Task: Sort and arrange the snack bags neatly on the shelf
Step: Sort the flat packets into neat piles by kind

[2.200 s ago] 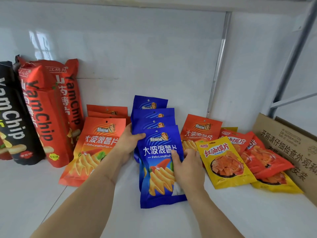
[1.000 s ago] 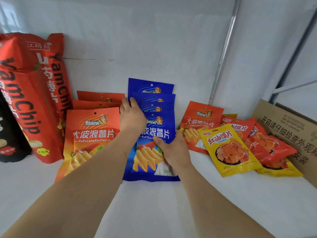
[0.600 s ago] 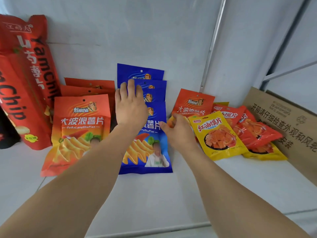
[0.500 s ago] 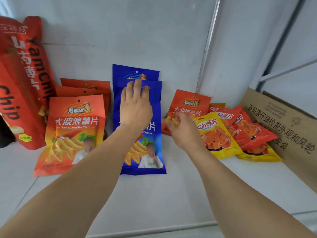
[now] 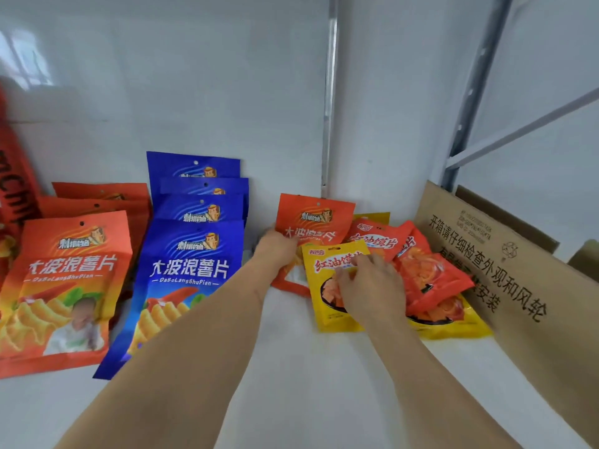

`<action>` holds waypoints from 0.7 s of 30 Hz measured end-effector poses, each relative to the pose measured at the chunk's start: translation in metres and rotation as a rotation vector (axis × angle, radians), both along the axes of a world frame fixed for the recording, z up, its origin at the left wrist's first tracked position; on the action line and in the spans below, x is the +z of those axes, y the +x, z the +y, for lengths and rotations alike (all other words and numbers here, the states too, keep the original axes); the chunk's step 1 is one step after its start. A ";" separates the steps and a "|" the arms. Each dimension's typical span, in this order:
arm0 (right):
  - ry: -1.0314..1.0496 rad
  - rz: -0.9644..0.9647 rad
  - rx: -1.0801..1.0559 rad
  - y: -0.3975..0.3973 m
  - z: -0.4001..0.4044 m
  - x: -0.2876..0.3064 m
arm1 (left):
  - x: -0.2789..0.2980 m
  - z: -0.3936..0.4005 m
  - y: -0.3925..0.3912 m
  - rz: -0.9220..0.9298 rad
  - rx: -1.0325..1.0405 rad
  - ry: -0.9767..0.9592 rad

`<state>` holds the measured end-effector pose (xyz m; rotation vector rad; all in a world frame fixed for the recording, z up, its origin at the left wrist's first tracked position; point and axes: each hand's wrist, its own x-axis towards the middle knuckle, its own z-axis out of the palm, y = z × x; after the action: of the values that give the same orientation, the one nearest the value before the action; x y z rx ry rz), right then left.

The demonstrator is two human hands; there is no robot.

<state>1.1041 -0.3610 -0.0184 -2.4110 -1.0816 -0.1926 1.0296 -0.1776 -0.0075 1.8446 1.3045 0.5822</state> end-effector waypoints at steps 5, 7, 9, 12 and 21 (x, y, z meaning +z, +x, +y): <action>0.054 0.037 -0.021 0.008 -0.001 -0.007 | 0.001 0.010 0.019 0.006 0.184 -0.040; 0.080 0.036 -0.025 0.009 -0.001 -0.011 | 0.004 0.010 0.023 -0.082 0.189 -0.092; 0.102 0.046 -0.029 0.011 -0.002 -0.013 | 0.009 0.006 0.025 -0.143 0.167 -0.092; 0.110 0.055 -0.033 0.013 -0.002 -0.012 | 0.023 -0.006 0.022 -0.066 0.104 -0.010; 0.137 0.090 0.010 0.016 -0.003 -0.002 | 0.060 -0.026 -0.018 -0.222 0.202 0.155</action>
<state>1.1202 -0.3639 -0.0205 -2.2706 -1.0066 -0.1488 1.0118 -0.2035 0.0526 1.7222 1.3337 0.9915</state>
